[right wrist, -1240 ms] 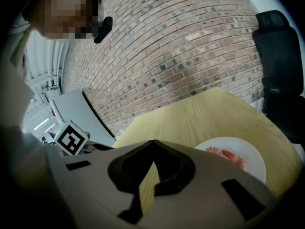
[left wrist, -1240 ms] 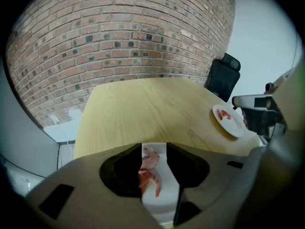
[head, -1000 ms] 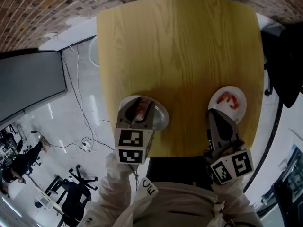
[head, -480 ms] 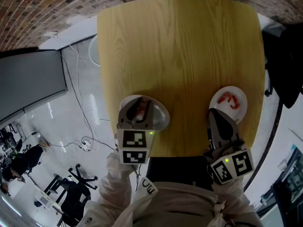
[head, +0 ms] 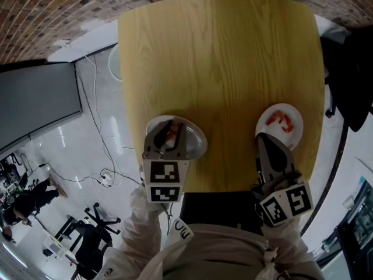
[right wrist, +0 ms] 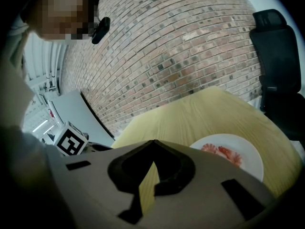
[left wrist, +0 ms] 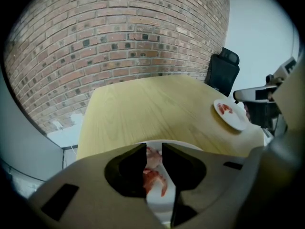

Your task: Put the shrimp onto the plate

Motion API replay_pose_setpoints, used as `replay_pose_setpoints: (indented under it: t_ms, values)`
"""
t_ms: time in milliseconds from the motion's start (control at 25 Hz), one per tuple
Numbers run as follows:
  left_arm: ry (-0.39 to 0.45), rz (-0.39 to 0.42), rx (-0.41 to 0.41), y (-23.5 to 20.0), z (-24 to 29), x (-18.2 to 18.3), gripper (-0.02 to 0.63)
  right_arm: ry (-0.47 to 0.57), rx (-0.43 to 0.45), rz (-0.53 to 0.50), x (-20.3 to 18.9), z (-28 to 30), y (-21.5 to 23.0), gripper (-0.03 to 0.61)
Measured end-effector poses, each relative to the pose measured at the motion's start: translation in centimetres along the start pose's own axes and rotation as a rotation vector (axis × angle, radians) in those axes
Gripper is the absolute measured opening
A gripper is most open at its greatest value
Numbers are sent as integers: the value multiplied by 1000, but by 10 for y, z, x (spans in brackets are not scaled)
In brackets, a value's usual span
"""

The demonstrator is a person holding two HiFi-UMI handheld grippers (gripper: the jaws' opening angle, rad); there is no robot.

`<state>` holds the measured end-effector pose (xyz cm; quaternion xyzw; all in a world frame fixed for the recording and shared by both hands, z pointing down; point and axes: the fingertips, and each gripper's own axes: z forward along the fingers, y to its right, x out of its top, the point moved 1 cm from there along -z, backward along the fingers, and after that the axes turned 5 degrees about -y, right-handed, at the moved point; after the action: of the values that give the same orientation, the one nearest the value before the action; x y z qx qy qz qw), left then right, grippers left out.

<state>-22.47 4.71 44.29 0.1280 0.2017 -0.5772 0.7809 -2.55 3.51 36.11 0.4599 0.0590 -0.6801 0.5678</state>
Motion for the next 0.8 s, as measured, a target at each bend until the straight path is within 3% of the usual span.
replay_pose_setpoints:
  t_ms: [800]
  values:
    - [29,20,16,22,-15,3,94,19,-7,19,-8,-26,9,23]
